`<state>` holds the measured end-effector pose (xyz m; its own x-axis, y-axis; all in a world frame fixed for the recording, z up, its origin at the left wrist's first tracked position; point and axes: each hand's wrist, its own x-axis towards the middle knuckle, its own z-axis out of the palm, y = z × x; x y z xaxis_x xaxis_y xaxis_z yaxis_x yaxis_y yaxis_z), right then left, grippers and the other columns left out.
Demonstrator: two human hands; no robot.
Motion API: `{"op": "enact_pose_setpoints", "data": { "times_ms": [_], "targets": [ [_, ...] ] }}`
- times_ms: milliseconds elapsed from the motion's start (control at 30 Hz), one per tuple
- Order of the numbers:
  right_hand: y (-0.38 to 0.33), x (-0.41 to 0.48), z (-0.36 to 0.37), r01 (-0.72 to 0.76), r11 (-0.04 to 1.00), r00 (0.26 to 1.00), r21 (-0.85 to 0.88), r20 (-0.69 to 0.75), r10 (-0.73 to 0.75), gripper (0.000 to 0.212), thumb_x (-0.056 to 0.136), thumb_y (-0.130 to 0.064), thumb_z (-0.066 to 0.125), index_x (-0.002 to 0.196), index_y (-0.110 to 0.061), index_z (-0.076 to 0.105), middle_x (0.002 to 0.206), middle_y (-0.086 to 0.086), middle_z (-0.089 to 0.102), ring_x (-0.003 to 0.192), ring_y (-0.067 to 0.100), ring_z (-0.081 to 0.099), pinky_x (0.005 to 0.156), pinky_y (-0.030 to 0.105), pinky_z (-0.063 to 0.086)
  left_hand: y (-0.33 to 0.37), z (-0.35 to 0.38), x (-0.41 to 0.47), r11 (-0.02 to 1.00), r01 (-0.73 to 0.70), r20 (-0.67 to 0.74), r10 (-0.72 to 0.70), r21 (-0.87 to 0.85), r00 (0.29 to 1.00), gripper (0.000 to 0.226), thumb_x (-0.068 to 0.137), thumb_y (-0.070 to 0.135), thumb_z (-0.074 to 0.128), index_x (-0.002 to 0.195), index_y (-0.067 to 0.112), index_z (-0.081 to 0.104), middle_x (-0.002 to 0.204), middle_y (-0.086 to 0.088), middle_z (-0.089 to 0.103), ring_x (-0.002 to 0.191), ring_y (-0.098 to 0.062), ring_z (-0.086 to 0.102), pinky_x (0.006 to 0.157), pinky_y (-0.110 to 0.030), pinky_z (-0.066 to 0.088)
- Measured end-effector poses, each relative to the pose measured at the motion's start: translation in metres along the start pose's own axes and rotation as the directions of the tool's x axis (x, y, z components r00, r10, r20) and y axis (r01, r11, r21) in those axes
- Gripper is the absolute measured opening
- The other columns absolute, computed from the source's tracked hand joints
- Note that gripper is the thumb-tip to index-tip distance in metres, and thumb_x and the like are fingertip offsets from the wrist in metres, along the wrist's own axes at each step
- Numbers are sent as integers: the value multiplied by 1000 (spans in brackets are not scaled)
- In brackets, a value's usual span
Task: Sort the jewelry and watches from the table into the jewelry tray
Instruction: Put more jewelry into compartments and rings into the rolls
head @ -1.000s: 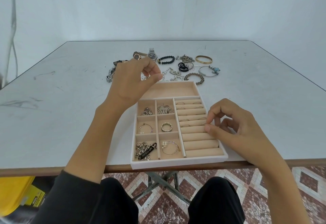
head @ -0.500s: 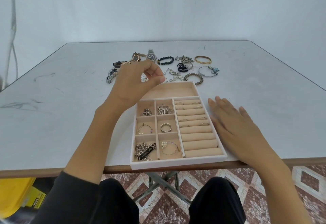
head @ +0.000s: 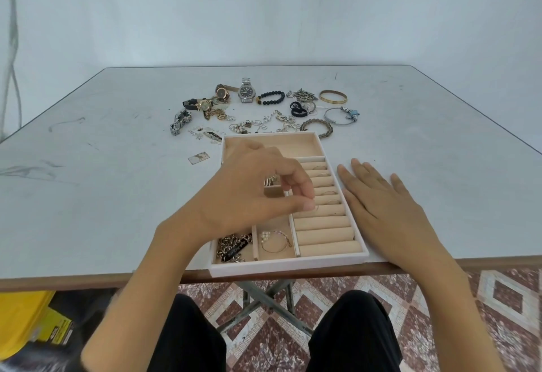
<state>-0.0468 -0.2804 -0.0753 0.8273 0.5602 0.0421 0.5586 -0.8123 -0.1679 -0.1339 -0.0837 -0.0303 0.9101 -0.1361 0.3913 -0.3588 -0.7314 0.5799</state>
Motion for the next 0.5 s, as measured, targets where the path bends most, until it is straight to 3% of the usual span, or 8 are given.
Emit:
{"op": "enact_pose_setpoints", "data": {
  "times_ms": [200, 267, 400, 500],
  "targets": [
    [0, -1, -1, -17, 1000, 1000, 19, 15, 17, 56, 99, -47, 1, 153, -33, 8, 161, -9, 0, 147, 7, -3, 120, 36, -3, -3, 1, -4, 984, -69, 21, 66, 166, 998, 12, 74, 44, 73, 76, 32, 71, 73, 18, 67, 80, -5, 57, 97, -34, 28],
    [-1, -1, -2, -17, 999, 1000, 29, 17, 16, 53, 100, -43, 10, 153, -33, 8, 161, -9, 0, 147, 6, -3, 120, 36, -3, -1, 0, -3, 972, -87, 31, 82, 219, 996, 10, 75, 43, 73, 76, 32, 71, 72, 19, 67, 79, -3, 57, 97, -34, 28],
    [-1, -2, -3, -13, 999, 1000, 45, 3, 13, 57, 98, -47, 1, 152, -33, 10, 161, -8, 2, 147, 6, -2, 120, 36, -3, 2, 0, -1, 944, -119, 65, 104, 309, 992, 8, 76, 40, 71, 76, 32, 70, 71, 20, 66, 78, 0, 54, 95, -30, 26],
    [-1, -2, -3, -13, 999, 1000, 50, 12, 12, 52, 101, -44, 9, 152, -32, 10, 161, -8, 2, 147, 7, -2, 119, 36, -3, 4, -2, 0, 937, -113, 113, 79, 331, 990, 12, 78, 44, 65, 80, 34, 71, 75, 23, 66, 83, 1, 52, 97, -32, 24]
  ]
}}
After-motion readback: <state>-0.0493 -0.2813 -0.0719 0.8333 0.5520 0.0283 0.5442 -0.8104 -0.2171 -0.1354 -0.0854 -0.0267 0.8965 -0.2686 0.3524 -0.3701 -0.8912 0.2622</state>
